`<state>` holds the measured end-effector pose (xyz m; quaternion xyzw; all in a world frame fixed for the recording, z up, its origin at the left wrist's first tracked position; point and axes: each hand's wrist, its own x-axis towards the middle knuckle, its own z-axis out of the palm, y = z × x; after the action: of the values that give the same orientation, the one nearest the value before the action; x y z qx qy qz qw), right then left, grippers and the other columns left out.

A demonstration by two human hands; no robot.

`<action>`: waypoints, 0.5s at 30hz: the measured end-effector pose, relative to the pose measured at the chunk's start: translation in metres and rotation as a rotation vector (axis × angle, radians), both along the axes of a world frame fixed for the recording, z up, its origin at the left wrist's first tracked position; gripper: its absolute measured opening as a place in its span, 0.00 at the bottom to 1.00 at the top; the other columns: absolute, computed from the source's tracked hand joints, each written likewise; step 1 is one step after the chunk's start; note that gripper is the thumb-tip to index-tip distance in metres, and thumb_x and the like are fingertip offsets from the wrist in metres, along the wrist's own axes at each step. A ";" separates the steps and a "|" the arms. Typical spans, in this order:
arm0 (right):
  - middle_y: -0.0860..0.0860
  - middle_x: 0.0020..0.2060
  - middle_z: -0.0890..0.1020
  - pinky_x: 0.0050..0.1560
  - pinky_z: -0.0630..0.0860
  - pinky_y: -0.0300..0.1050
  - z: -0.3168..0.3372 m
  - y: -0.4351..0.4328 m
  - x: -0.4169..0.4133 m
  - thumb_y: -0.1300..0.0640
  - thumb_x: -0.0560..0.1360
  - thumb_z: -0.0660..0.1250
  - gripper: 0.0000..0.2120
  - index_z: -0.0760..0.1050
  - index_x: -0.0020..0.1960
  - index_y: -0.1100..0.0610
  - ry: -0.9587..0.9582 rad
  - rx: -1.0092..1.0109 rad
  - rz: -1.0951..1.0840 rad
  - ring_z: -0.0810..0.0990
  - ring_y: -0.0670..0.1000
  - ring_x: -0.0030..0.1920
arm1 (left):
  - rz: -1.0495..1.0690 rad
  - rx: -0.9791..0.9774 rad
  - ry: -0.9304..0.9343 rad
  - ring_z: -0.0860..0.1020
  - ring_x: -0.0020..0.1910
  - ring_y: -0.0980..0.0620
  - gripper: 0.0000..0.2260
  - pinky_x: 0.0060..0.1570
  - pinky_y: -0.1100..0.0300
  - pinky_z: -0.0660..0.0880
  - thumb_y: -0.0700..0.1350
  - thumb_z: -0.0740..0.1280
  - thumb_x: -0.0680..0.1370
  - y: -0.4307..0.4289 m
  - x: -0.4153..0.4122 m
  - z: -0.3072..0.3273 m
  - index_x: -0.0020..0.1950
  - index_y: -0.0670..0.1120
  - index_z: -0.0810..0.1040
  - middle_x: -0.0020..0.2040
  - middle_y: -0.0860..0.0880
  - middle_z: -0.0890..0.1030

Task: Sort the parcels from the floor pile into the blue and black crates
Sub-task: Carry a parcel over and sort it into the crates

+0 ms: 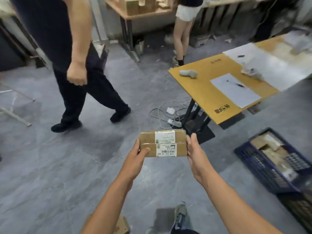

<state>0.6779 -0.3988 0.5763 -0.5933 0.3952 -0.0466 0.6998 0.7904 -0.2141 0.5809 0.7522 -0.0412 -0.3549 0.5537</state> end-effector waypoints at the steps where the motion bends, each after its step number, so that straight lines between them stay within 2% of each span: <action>1: 0.26 0.52 0.82 0.81 0.56 0.52 0.010 -0.004 -0.010 0.27 0.80 0.47 0.22 0.80 0.50 0.26 -0.008 0.002 -0.034 0.75 0.38 0.66 | -0.036 0.000 -0.014 0.76 0.64 0.60 0.22 0.70 0.50 0.70 0.50 0.64 0.84 -0.009 -0.004 0.009 0.73 0.71 0.67 0.57 0.72 0.78; 3: 0.24 0.43 0.81 0.80 0.57 0.49 0.030 -0.012 -0.029 0.33 0.84 0.46 0.19 0.76 0.50 0.30 -0.032 0.009 -0.117 0.74 0.33 0.57 | -0.099 -0.010 -0.049 0.75 0.58 0.67 0.19 0.66 0.52 0.70 0.47 0.63 0.84 -0.027 -0.013 0.029 0.57 0.76 0.68 0.47 0.77 0.78; 4: 0.24 0.40 0.81 0.79 0.58 0.49 0.039 -0.017 -0.039 0.35 0.85 0.46 0.19 0.75 0.49 0.32 -0.047 0.013 -0.154 0.74 0.33 0.55 | -0.125 -0.018 -0.057 0.74 0.56 0.69 0.19 0.65 0.52 0.70 0.47 0.63 0.85 -0.036 -0.017 0.038 0.54 0.75 0.68 0.44 0.77 0.78; 7: 0.25 0.41 0.80 0.78 0.58 0.48 0.056 -0.037 -0.073 0.35 0.85 0.47 0.19 0.76 0.46 0.32 -0.075 0.013 -0.266 0.74 0.37 0.57 | -0.237 -0.040 -0.067 0.75 0.58 0.67 0.18 0.58 0.55 0.72 0.47 0.61 0.85 -0.068 -0.030 0.055 0.56 0.75 0.69 0.45 0.76 0.80; 9: 0.25 0.41 0.81 0.76 0.59 0.47 0.063 -0.053 -0.094 0.35 0.85 0.48 0.21 0.78 0.44 0.31 -0.095 0.006 -0.335 0.75 0.34 0.55 | -0.310 -0.058 -0.074 0.75 0.59 0.65 0.17 0.53 0.58 0.72 0.47 0.61 0.85 -0.093 -0.042 0.064 0.58 0.74 0.70 0.47 0.75 0.80; 11: 0.26 0.39 0.82 0.74 0.60 0.46 0.067 -0.072 -0.119 0.35 0.85 0.48 0.22 0.78 0.43 0.31 -0.106 0.010 -0.392 0.74 0.31 0.52 | -0.365 -0.071 -0.081 0.76 0.61 0.63 0.17 0.52 0.58 0.73 0.48 0.61 0.85 -0.121 -0.057 0.068 0.62 0.73 0.71 0.50 0.73 0.81; 13: 0.26 0.38 0.81 0.74 0.60 0.47 0.069 -0.093 -0.144 0.36 0.85 0.48 0.24 0.78 0.41 0.31 -0.103 0.007 -0.454 0.74 0.31 0.51 | -0.431 -0.081 -0.088 0.76 0.62 0.62 0.18 0.53 0.56 0.72 0.48 0.61 0.85 -0.154 -0.074 0.069 0.67 0.72 0.70 0.55 0.71 0.81; 15: 0.26 0.38 0.81 0.76 0.59 0.48 0.070 -0.121 -0.171 0.36 0.85 0.48 0.26 0.80 0.39 0.32 -0.117 0.011 -0.513 0.75 0.35 0.55 | -0.498 -0.081 -0.104 0.77 0.61 0.62 0.18 0.52 0.56 0.72 0.48 0.60 0.85 -0.190 -0.095 0.072 0.64 0.73 0.70 0.55 0.69 0.81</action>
<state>0.5068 -0.5194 0.6463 -0.4664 0.4919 -0.2545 0.6898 0.6952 -0.4046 0.6529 0.7133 -0.2678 -0.4392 0.4761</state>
